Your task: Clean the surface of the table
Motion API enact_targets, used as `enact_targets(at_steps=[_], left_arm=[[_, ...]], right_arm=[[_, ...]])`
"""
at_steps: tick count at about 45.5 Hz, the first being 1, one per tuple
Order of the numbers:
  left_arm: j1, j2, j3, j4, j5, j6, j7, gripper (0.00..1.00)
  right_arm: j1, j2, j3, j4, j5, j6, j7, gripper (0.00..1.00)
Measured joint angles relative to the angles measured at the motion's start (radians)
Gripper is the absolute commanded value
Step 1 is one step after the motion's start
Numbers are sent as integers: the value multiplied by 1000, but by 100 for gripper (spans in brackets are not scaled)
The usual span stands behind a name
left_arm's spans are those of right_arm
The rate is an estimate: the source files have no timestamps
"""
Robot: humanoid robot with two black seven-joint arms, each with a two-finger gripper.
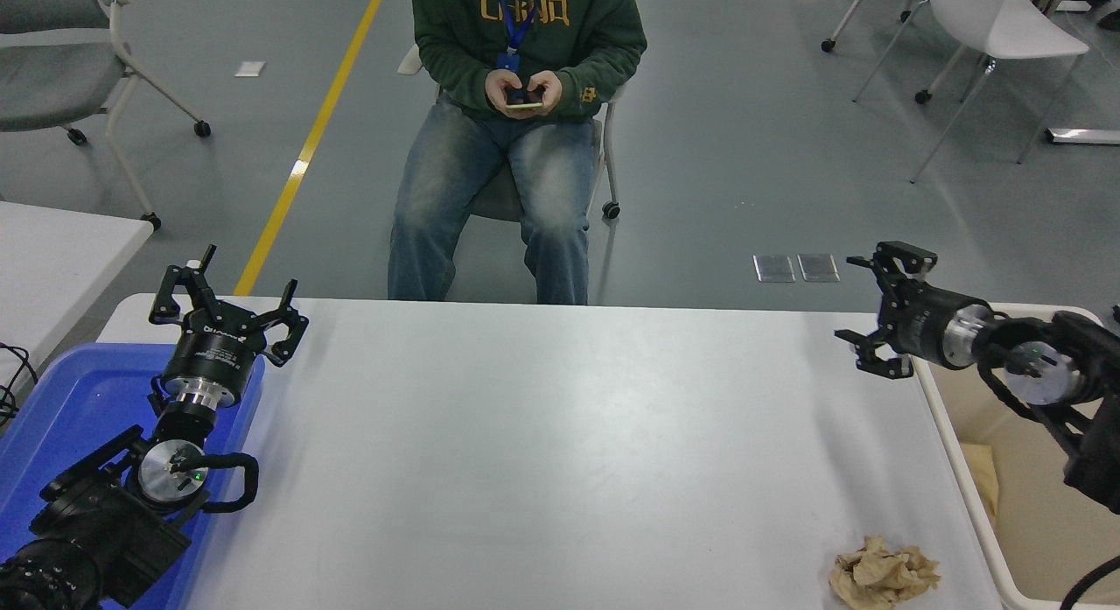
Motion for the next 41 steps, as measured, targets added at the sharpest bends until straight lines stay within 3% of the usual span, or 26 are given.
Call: enact_targets(at_steps=[16,41], left_arm=[[0,0,0,0,0,0,0,100],[0,0,0,0,0,0,0,100]], right_arm=[[-53,132,32,138,-20,-70,148,100],[-161,327,90,166,-167,-123,361,100]])
